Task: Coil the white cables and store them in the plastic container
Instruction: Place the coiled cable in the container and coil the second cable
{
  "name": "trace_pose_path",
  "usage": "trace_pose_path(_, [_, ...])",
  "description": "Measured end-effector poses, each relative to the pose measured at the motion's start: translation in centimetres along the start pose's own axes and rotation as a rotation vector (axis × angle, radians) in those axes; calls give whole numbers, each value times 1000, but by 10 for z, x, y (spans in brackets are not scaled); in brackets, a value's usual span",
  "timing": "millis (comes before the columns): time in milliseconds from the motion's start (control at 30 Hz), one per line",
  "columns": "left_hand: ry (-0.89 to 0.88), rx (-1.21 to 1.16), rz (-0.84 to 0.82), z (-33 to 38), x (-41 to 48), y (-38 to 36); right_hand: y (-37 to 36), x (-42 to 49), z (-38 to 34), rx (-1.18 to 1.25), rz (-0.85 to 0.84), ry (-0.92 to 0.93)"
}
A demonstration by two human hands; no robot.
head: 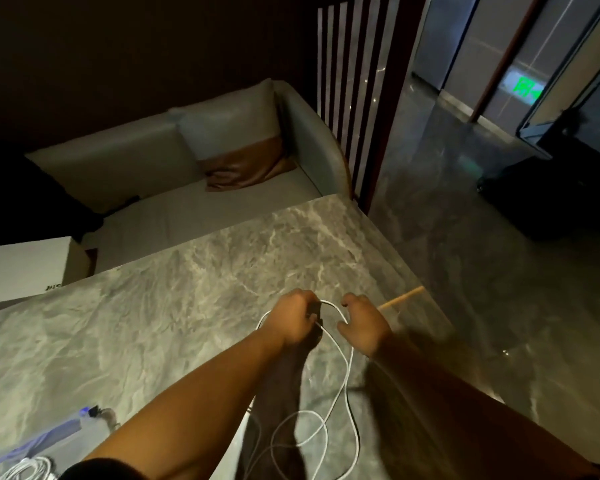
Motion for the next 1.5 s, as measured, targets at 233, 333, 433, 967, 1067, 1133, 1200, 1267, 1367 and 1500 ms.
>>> trace_pose_path(233, [-17, 26, 34, -8, 32, -21, -17, 22, 9, -64, 70, 32])
trace_pose_path(333, [-56, 82, 81, -10, 39, -26, -15, 19, 16, -90, 198, 162])
trace_pose_path(433, [-78, 128, 79, -10, 44, -26, -4, 13, 14, -101, 276, 212])
trace_pose_path(967, [-135, -61, 115, -10, -6, 44, 30, -31, -39, 542, 227, 279])
trace_pose_path(1067, [-153, -122, 126, -13, -43, 64, 32, -47, -61, 547, 198, 241])
trace_pose_path(1133, [-161, -246, 71, -17, -69, 74, 35, -67, -83, 457, 215, 289])
trace_pose_path(1200, [-162, -394, -45, -22, -97, 81, 37, -88, -107, 385, 213, 378])
trace_pose_path(1267, [-151, -556, -129, -27, -125, 85, 34, -106, -129, 345, 189, 485])
trace_pose_path(1367, [-147, -767, -190, -32, -165, 92, 28, -128, -158, 418, 56, 573])
trace_pose_path(1500, [-149, -1035, -352, -33, -212, 91, 18, -150, -190, 474, -100, 628])
Point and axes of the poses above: each hand's wrist, its own x-axis towards the middle knuckle, its own y-axis out of the back of the hand, z = x × y, the point moved 5 cm from there along x, towards the middle knuckle, and after that the axes turned 14 degrees about x, right-handed, at the moved point
